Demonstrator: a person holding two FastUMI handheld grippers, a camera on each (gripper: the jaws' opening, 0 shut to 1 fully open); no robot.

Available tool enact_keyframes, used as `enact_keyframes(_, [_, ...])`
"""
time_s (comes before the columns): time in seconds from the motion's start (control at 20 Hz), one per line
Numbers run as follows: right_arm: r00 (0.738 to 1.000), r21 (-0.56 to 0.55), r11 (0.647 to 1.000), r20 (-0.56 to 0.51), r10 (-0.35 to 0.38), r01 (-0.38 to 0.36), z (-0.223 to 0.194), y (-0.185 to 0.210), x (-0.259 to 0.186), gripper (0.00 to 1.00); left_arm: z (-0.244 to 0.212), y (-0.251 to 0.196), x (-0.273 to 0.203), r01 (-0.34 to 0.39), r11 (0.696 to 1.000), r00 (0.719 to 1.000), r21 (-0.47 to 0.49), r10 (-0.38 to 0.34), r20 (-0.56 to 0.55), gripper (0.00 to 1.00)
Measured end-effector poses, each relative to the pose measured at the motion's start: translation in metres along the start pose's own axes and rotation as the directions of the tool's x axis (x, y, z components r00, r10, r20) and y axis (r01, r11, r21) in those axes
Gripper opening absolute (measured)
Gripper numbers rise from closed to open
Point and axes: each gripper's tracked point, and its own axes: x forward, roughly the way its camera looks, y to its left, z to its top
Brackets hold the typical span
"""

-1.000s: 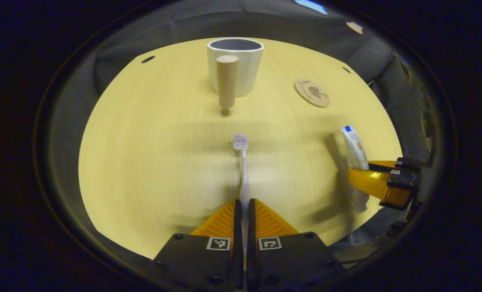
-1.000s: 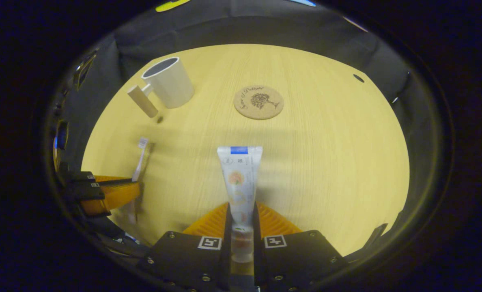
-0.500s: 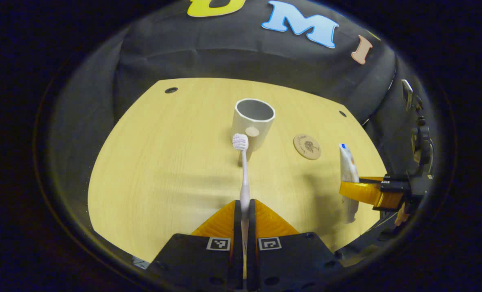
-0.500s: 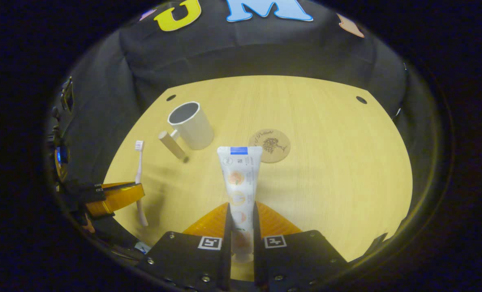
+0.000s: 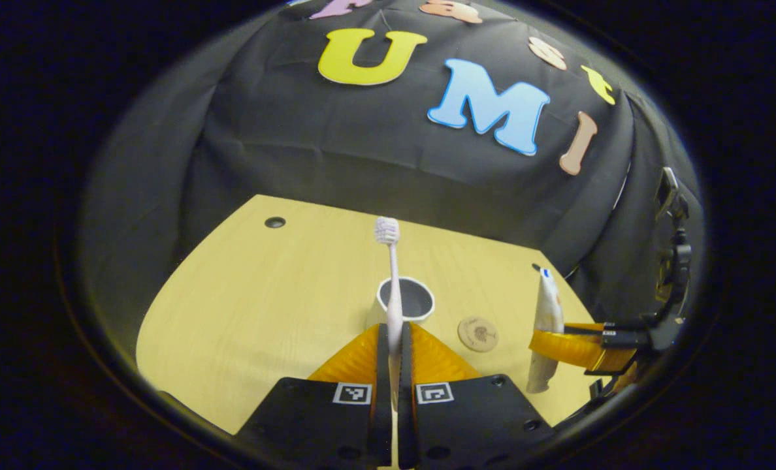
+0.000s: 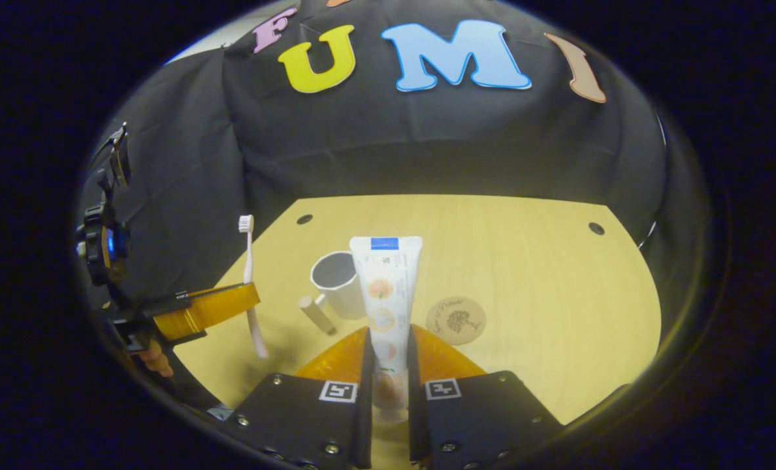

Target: Put the toothbrush and toothpaste on the desktop into the cup, then pick up the cup and place it on the coaster on the desktop.

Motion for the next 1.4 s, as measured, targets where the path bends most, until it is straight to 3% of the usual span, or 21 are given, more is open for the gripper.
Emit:
enact_keyframes(0.25, [0.999,0.011,1.000,0.049,-0.014,0.013,0.023,0.001,0.002,0.23,0.054,0.002,0.003,0.062,0.998,0.984,-0.007,-0.060,0.170,0.11])
enact_keyframes(0.5, [0.997,0.000,0.999,0.067,-0.043,0.043,0.031,0.000,0.004,0.23,0.061,-0.002,0.024,0.113,0.993,0.969,-0.022,-0.105,0.226,0.10])
enact_keyframes(0.7, [0.997,-0.011,0.998,0.051,-0.054,0.055,0.027,0.000,0.008,0.23,0.069,-0.005,0.060,0.110,0.994,0.966,-0.020,-0.102,0.239,0.10])
enact_keyframes(0.95, [0.997,-0.011,0.998,0.031,-0.067,0.067,0.020,0.001,0.009,0.23,0.031,-0.001,0.110,0.105,0.994,0.983,0.031,-0.108,0.146,0.11])
enact_keyframes(1.1, [0.998,-0.005,0.998,0.028,-0.063,0.063,0.020,0.002,0.010,0.23,0.019,0.003,0.114,0.089,0.995,0.990,0.038,-0.093,0.105,0.17])
enact_keyframes(1.15, [0.998,-0.001,0.998,0.031,-0.057,0.057,0.022,0.003,0.010,0.23,0.014,0.004,0.116,0.084,0.996,0.992,0.035,-0.087,0.089,0.12])
enact_keyframes(1.35, [0.999,-0.002,1.000,0.046,-0.019,0.019,0.037,0.011,0.021,0.23,0.000,0.011,0.112,0.086,0.996,0.996,0.007,-0.086,0.016,0.16])
enact_keyframes(1.4, [0.998,-0.015,1.000,0.055,-0.009,0.010,0.040,0.013,0.026,0.26,-0.002,0.012,0.107,0.087,0.996,0.996,-0.001,-0.087,0.010,0.22])
